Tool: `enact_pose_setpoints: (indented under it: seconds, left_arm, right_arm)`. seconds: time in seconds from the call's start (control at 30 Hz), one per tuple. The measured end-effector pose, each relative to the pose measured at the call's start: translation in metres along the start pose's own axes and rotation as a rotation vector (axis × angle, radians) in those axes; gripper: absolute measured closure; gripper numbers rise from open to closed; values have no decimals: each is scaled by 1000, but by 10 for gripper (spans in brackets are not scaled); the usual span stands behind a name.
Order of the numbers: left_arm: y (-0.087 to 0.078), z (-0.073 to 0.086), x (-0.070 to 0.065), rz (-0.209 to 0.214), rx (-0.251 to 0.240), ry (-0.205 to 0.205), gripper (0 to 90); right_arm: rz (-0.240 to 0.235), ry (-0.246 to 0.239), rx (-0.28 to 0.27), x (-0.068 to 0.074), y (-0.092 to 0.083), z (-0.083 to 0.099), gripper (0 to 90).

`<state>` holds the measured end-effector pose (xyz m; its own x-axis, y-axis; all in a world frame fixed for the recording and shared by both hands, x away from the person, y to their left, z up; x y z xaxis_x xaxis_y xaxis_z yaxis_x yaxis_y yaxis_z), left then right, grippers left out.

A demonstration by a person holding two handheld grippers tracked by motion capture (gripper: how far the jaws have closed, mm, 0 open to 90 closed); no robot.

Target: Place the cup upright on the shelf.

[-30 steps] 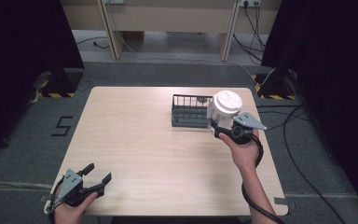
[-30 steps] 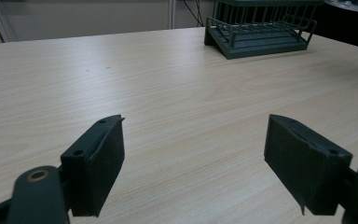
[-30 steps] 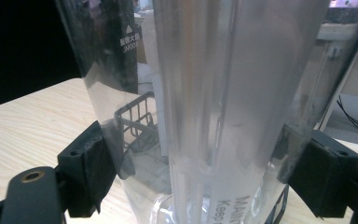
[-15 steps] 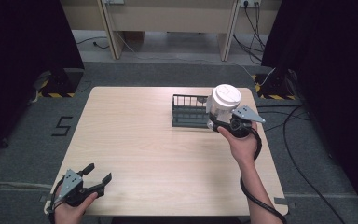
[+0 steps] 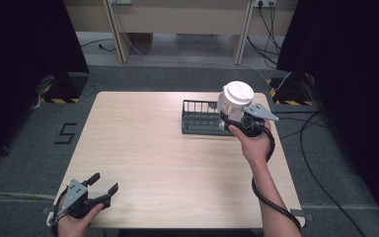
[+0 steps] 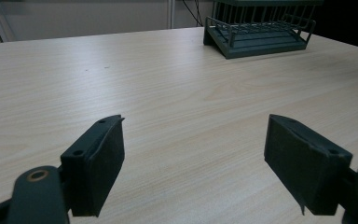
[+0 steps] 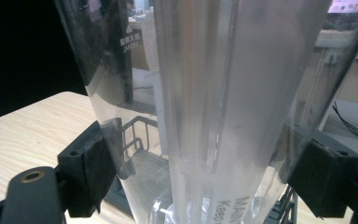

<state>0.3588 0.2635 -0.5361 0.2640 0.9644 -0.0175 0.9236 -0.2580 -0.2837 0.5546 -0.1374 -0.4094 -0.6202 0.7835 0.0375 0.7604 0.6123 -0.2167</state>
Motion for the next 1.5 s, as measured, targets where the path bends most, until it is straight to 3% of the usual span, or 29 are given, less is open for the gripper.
enact_pose_setpoints:
  seconds: [0.7,1.07,1.5]
  left_arm:
    - [0,1,1,-5,3,0,197]
    - [0,1,2,-6,4,4,198]
    - [0,1,2,-5,4,-2,198]
  right_arm:
    - [37,37,0,-16,22,-9,184]
    - [37,34,1,-18,42,-18,185]
    - [54,41,24,-25,59,-15,184]
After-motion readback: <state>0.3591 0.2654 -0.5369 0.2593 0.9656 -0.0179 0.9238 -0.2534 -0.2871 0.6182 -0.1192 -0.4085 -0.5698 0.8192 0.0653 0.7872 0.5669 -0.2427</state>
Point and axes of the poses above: each handheld gripper's, and its own axes: y roughly forward along the jaws, z roughly out of its underside, x roughly to its left, the point moved 10 cm from there along y, roughly forward along the jaws, and after that the axes turned 11 degrees about -z, right-handed, at the moved point
